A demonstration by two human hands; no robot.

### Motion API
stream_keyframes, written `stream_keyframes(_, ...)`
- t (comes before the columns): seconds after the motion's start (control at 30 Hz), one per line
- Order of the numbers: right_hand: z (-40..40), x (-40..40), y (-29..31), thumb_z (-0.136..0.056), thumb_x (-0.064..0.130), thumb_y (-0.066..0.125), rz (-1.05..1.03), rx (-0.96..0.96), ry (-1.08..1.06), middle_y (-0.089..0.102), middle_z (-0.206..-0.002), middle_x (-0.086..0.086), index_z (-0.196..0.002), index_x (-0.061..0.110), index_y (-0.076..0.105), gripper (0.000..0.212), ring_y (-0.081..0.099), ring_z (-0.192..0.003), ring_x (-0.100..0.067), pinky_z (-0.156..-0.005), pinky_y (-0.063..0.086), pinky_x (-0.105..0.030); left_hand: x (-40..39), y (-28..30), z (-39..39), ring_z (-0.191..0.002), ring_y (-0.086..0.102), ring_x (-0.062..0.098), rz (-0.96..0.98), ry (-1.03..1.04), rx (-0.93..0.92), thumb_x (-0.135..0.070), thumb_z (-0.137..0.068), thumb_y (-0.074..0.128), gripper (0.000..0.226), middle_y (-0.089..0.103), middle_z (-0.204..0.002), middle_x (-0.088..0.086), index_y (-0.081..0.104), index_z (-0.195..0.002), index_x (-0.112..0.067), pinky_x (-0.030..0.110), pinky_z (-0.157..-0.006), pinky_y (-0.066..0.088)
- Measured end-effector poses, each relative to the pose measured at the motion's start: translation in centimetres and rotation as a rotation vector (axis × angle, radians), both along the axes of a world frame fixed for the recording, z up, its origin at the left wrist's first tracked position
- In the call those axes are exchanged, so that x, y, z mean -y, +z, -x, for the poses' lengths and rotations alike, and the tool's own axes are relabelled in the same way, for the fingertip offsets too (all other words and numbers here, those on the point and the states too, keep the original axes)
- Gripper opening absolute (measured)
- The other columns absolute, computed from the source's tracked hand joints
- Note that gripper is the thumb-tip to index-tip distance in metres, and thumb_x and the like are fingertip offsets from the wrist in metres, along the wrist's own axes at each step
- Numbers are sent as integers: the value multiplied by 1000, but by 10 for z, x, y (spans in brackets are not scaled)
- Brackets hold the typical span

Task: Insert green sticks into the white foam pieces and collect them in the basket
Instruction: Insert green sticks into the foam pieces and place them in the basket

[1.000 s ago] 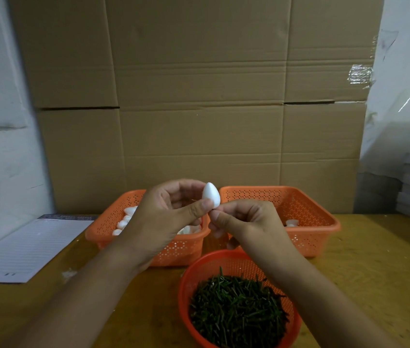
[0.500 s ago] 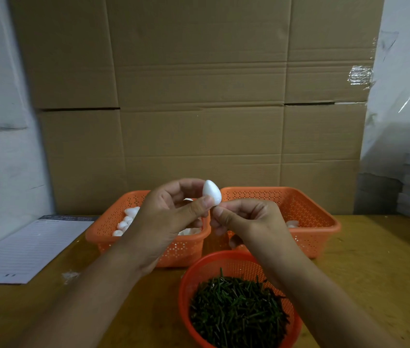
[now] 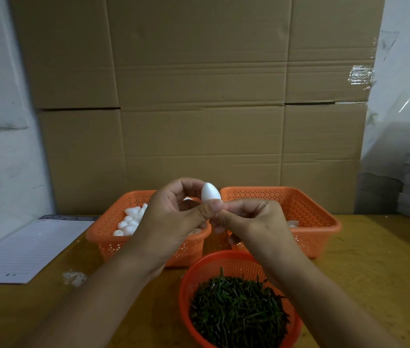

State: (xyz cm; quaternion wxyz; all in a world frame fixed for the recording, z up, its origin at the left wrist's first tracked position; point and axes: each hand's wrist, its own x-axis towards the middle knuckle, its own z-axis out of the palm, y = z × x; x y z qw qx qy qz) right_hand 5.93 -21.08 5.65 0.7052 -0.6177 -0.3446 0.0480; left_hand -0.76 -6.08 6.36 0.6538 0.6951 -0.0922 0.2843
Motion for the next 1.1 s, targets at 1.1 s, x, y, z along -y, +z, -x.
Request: stream_keyframes(1.1,4,5,6,-92,9,66,95,5,102,71,-69,-6,-77,9,74,16,64,-61,-12,-50,46,-21,-16,4,2,-88,65,11,-26,-107,-86,-41,-77,75,39,74,-101,7,76,-111,-22,23,-72,54)
